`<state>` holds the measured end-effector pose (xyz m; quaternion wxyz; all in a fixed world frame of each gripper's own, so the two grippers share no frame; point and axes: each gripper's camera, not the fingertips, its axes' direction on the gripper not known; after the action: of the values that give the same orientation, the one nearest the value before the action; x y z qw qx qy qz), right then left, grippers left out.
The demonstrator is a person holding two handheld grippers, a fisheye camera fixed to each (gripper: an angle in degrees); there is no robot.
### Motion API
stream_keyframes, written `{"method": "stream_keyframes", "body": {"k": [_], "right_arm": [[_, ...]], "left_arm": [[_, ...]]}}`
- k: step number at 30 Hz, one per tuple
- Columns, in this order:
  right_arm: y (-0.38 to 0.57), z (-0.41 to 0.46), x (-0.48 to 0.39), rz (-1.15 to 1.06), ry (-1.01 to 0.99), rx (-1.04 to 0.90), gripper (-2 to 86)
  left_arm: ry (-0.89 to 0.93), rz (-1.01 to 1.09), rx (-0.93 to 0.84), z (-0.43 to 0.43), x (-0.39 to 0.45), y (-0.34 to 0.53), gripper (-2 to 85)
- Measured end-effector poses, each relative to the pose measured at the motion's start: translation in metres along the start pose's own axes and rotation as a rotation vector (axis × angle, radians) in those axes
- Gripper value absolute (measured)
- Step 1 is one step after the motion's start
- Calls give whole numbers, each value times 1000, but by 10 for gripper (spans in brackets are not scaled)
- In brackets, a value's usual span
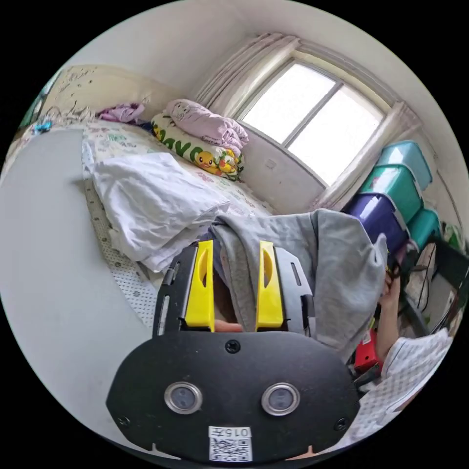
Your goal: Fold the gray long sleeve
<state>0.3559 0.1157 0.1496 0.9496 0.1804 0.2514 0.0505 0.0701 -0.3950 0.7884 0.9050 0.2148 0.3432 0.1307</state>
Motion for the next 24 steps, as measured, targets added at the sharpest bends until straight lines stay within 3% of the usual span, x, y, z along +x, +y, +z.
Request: {"method": "stream_keyframes", "body": {"k": [3, 6, 9, 11, 14, 17, 24], "right_arm": [[29, -44, 16, 26, 64, 55, 40], [46, -70, 38, 53, 80, 75, 41], [59, -82, 62, 87, 67, 89, 41], [69, -88, 82, 123, 48, 97, 41], [78, -98, 102, 167, 16, 125, 41], [83, -112, 112, 185, 9, 158, 40], [81, -165, 111, 155, 75, 248, 40]], "left_arm": [[85, -98, 21, 30, -16, -19, 140], [13, -70, 42, 53, -8, -49, 157], [85, -134, -52, 90, -20, -79, 156], [138, -224, -136, 115, -28, -91, 121], [52, -373, -198, 114, -42, -96, 74], [57, -370, -215, 100, -40, -97, 45], [296, -355, 128, -6, -17, -69, 12]]}}
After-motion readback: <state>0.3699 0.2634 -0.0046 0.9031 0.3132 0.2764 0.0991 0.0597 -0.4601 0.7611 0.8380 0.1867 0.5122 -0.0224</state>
